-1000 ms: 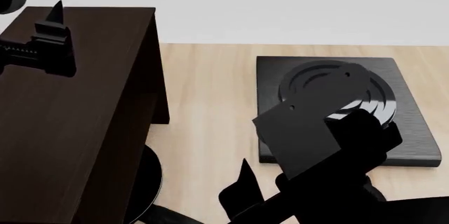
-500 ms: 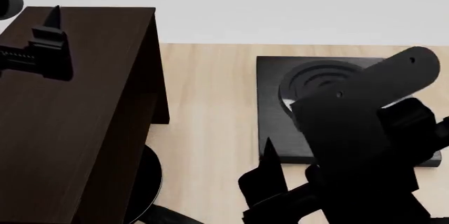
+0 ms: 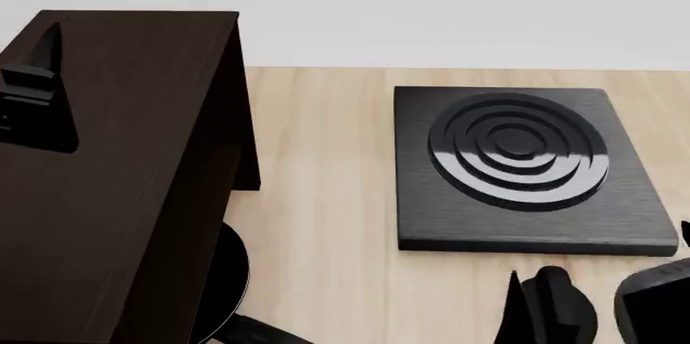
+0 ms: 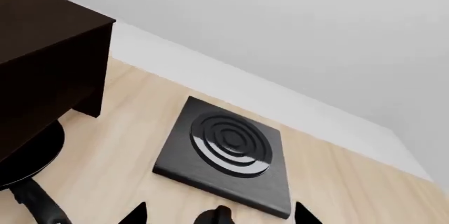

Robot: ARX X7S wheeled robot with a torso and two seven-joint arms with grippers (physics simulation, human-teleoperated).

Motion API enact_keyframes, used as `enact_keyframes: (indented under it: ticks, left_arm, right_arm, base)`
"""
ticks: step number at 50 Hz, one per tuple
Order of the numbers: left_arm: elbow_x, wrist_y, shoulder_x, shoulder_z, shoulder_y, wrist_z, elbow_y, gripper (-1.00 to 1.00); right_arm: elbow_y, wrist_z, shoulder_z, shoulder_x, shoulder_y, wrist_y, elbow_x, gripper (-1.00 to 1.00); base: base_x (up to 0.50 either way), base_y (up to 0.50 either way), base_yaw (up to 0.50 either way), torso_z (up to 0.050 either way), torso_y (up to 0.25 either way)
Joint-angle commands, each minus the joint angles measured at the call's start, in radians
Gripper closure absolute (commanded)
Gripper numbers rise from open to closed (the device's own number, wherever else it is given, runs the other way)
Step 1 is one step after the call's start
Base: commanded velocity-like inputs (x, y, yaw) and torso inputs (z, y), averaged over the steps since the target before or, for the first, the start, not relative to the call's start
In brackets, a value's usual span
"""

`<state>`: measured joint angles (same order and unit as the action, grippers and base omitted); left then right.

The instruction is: Put the frying pan under the cabinet shelf.

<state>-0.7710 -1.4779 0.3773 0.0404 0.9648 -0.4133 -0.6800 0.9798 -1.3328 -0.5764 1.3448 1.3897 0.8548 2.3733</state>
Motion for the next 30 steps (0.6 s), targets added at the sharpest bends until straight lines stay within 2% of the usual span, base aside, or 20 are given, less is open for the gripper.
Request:
enact_keyframes:
  ticks: [1, 3, 6, 9, 12, 15, 18, 21, 24, 28, 30]
  left_arm:
    - [-0.42, -0.089, 0.081, 0.182, -0.023, -0.261, -0.095, -1.0]
    - [-0.588, -0.086, 0.118, 0.223, -0.031, -0.379, -0.097, -1.0]
    - [-0.837, -0.05, 0.187, 0.281, -0.075, -0.554, -0.115, -1.0]
    - [-0.997, 0.013, 0.257, 0.294, -0.115, -0.659, -0.145, -1.0]
    - [-1.128, 0.091, 0.34, 0.307, -0.135, -0.746, -0.171, -1.0]
    - [-1.252, 0.169, 0.416, 0.374, -0.196, -0.805, -0.228, -1.0]
    - [-1.353, 0.215, 0.466, 0.475, -0.273, -0.83, -0.282, -1.0]
    - [-1.47, 0.25, 0.505, 0.631, -0.36, -0.854, -0.315, -1.0]
    - [-1.61, 0.233, 0.508, 0.856, -0.469, -0.884, -0.34, -1.0]
    - [-1.755, 0.127, 0.421, 1.085, -0.585, -0.903, -0.354, -1.0]
    - [-1.82, 0.008, 0.344, 1.232, -0.643, -0.9, -0.318, -1.0]
  right_arm:
    - [0.067, -0.238, 1.001, 0.062, -0.77, 0.152, 0.446, -1.0]
    - [0.067, -0.238, 1.301, 0.061, -1.043, 0.173, 0.504, -1.0]
    - [0.067, -0.238, 1.751, -0.001, -1.406, 0.244, 0.597, -1.0]
    - [0.067, -0.237, 2.201, -0.028, -1.582, 0.264, 0.677, -1.0]
    - [0.067, -0.237, 2.449, -0.02, -1.727, 0.246, 0.736, -1.0]
    - [0.067, -0.194, 2.722, -0.043, -1.929, 0.239, 0.768, -1.0]
    - [0.067, -0.065, 3.042, -0.148, -2.16, 0.252, 0.767, -1.0]
    - [0.067, -0.006, 3.098, -0.216, -2.174, 0.285, 0.767, -1.0]
    - [0.064, 0.09, 3.182, -0.318, -2.173, 0.313, 0.767, -1.0]
    - [0.036, 0.16, 3.23, -0.435, -2.135, 0.385, 0.756, -1.0]
    - [-0.029, 0.194, 3.233, -0.518, -2.092, 0.483, 0.755, -1.0]
  base:
    - [0.0, 0.0, 0.0, 0.0, 0.0]
    - [0.0, 0.0, 0.0, 0.0, 0.0]
    - [0.0, 0.0, 0.0, 0.0, 0.0]
    - [0.0, 0.0, 0.0, 0.0, 0.0]
    - [0.0, 0.0, 0.0, 0.0, 0.0]
    - [0.0, 0.0, 0.0, 0.0, 0.0]
    - [0.0, 0.0, 0.0, 0.0, 0.0]
    - [0.0, 0.0, 0.0, 0.0, 0.0]
    - [0.0, 0.0, 0.0, 0.0, 0.0]
    - [0.0, 0.0, 0.0, 0.0, 0.0]
    - [0.0, 0.0, 0.0, 0.0, 0.0]
